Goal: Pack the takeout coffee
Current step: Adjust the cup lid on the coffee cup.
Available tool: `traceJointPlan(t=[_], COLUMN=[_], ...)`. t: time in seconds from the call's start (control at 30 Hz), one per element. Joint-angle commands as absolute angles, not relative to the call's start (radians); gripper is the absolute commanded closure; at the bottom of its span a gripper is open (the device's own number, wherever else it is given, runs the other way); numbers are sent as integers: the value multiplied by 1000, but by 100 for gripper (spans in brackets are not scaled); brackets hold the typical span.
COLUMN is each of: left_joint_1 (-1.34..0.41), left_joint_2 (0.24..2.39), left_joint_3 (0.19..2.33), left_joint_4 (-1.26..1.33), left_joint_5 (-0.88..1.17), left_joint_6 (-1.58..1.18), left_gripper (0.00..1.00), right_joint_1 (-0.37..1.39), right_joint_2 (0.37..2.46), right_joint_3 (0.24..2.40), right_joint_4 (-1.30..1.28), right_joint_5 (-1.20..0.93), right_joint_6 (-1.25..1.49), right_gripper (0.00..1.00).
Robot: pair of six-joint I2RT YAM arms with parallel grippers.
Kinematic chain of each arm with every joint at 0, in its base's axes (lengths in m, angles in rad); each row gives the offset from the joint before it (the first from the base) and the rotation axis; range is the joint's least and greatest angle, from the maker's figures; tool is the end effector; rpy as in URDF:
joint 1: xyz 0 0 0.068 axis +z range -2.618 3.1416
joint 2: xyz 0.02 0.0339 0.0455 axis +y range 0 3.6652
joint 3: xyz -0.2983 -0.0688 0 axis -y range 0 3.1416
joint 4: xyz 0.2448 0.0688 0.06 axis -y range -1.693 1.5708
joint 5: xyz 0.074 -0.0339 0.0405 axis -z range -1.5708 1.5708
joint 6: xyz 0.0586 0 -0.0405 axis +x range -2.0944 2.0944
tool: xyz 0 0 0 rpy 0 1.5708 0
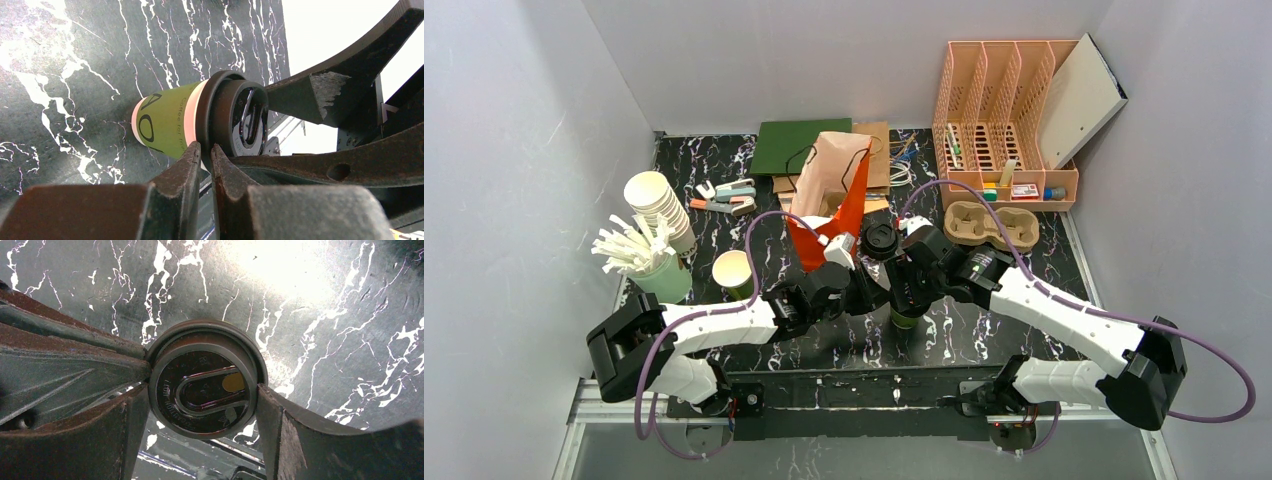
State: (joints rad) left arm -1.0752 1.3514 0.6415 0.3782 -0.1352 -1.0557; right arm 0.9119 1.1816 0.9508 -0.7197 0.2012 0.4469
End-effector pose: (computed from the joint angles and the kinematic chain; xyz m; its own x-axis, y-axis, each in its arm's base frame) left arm 0.1519 -0.2643 0.2476 -0.7821 -0.3665 -0.5040 0.2648 0.5367 -0.8012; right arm 0.1533 0.1788 0.2850 -0.7533 -0.2812 -0.5945 -0.4192 0.9019 0.1046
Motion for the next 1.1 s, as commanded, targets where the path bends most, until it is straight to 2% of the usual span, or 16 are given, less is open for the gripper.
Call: traceJointPlan(t=[0.0,1.07], left_joint_1=[-1074,-1075], left_joint_2=[1394,1479], left_joint_3=[604,646], left_joint_4=[224,105], left_joint_5=[-170,-182], left_joint_6=[-1035,-1027], left_gripper=[92,92], right_joint_1=[932,971], right_joint_2=[1240,1308], right_joint_3=[871,863], right_joint_4=[-752,-744], right_joint_5=[149,181], right_joint_6=[487,513], right_gripper=[19,21])
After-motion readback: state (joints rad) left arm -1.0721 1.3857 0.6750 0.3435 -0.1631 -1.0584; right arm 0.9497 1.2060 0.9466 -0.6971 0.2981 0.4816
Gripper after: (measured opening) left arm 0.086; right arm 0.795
